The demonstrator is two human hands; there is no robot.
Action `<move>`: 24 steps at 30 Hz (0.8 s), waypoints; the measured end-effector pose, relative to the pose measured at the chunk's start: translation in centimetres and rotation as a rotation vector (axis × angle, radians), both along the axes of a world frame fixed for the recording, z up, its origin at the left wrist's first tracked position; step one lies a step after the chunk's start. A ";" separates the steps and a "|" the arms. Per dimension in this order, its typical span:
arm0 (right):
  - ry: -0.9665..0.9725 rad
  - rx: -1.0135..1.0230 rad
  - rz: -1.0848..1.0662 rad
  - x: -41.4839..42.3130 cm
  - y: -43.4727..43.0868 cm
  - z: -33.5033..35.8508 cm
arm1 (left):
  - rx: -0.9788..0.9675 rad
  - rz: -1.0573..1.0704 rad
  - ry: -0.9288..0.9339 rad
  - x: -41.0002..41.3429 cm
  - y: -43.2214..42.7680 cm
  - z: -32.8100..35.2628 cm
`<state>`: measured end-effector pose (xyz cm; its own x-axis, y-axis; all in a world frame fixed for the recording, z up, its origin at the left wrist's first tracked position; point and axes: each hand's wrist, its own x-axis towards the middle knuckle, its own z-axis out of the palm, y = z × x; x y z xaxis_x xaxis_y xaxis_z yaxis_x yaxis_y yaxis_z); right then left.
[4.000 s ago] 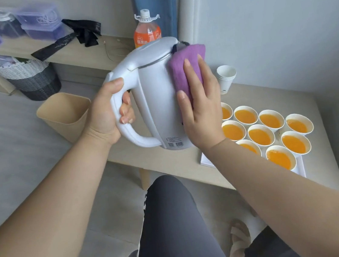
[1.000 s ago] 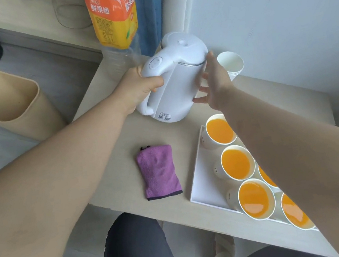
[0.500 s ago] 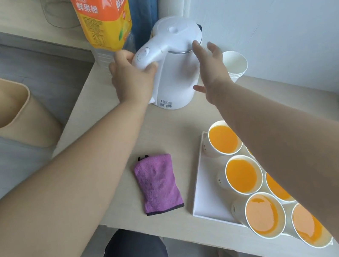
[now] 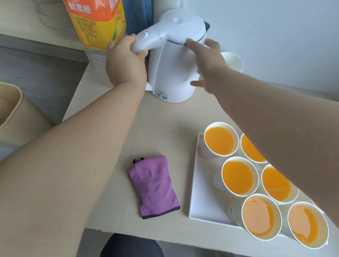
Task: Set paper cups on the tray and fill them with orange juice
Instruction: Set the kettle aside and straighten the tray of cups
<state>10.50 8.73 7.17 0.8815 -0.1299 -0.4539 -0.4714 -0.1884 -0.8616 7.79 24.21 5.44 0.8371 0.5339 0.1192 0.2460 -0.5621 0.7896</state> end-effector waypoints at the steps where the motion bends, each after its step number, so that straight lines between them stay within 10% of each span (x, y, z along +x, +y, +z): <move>1: -0.001 -0.018 0.001 0.1 0.1 0.0 | 0.007 -0.002 0.009 0.3 0.2 0.0; 24: 0.047 0.133 0.210 -12.0 -2.7 4.1 | -0.267 -0.290 0.320 -9.6 -3.5 0.9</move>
